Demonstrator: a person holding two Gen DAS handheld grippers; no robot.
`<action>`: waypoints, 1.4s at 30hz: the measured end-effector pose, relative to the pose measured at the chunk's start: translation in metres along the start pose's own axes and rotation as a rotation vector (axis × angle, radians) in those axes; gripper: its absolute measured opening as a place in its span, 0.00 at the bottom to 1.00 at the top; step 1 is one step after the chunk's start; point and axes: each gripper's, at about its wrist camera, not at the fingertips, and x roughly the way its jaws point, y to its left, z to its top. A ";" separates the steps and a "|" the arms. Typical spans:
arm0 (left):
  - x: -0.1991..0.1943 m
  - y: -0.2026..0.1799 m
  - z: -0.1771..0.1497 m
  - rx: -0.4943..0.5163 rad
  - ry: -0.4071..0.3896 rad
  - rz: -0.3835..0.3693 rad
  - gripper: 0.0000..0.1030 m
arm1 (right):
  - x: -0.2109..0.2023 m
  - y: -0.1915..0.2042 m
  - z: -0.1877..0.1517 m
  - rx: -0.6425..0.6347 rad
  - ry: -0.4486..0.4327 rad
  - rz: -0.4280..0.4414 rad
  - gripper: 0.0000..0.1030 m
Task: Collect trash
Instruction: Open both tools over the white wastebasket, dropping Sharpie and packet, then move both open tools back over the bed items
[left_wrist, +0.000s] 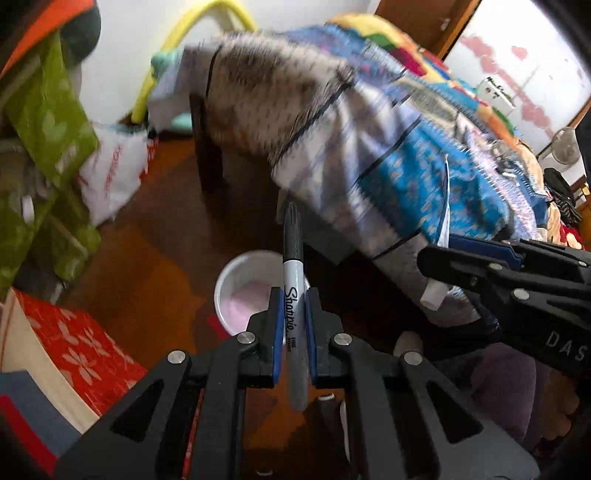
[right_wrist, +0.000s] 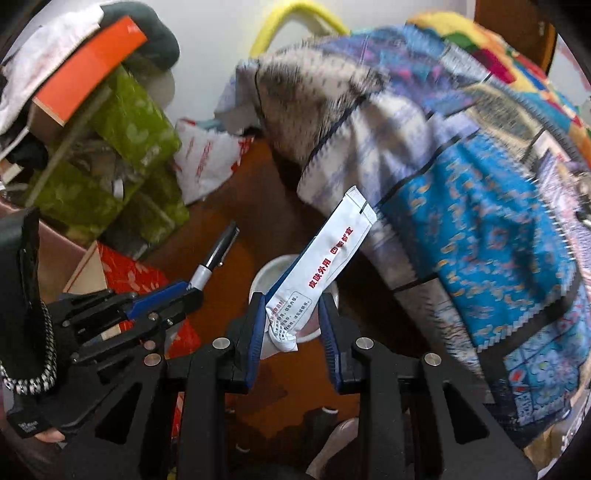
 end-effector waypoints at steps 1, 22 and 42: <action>0.008 0.004 -0.002 -0.013 0.019 0.000 0.09 | 0.008 -0.001 0.002 0.004 0.019 -0.001 0.26; 0.068 0.021 0.018 -0.109 0.138 0.025 0.10 | 0.063 -0.012 0.023 0.065 0.177 0.094 0.44; -0.038 -0.013 0.012 -0.032 -0.073 0.061 0.10 | -0.038 -0.013 -0.002 -0.025 -0.085 -0.020 0.44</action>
